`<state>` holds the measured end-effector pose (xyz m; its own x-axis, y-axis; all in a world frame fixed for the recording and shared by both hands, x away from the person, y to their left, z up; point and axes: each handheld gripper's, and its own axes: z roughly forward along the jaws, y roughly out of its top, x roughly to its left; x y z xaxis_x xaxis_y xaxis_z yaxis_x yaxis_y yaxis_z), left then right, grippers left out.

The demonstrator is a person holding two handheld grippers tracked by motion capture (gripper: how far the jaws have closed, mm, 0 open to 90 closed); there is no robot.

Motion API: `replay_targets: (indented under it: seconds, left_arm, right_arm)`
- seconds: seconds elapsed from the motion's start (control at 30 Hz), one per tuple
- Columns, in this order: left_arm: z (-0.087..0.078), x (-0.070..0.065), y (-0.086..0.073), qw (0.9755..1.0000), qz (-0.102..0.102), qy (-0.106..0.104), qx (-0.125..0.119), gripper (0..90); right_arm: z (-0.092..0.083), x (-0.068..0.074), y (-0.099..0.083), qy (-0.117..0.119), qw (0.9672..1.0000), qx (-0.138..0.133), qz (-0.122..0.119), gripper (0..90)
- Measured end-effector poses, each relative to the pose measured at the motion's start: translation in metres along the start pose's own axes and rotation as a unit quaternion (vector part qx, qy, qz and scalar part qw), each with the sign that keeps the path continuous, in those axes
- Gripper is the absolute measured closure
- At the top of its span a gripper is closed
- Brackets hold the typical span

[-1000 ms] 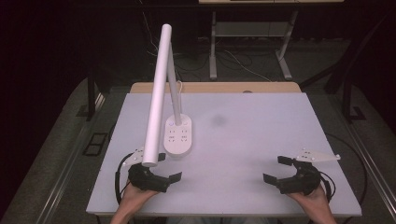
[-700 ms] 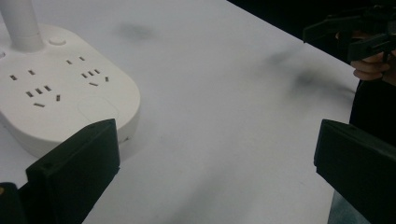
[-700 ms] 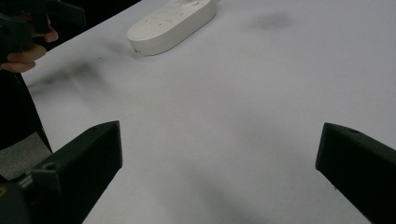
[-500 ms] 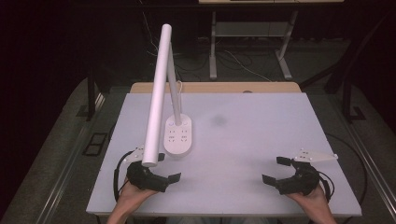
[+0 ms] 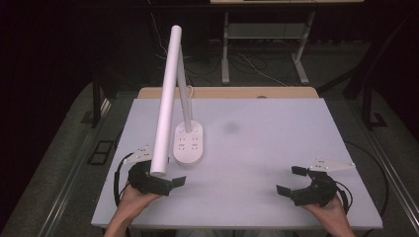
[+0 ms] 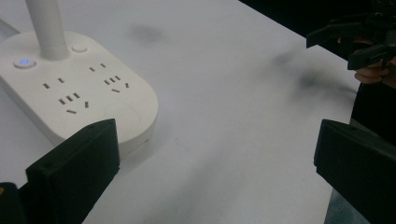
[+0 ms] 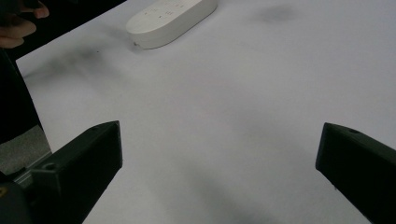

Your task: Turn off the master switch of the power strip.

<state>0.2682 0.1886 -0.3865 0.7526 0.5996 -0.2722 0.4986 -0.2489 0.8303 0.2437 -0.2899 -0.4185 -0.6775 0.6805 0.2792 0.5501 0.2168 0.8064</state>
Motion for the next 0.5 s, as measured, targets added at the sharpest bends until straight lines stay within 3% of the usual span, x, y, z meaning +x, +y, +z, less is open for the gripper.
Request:
replay_targets:
  seconds: [0.5]
  left_arm:
    - [-0.002,0.009,0.012,0.9999,0.002,0.006,0.009,0.0]
  right_arm:
    - [0.001,0.0,0.0,0.001,1.0,0.002,-0.002,0.1]
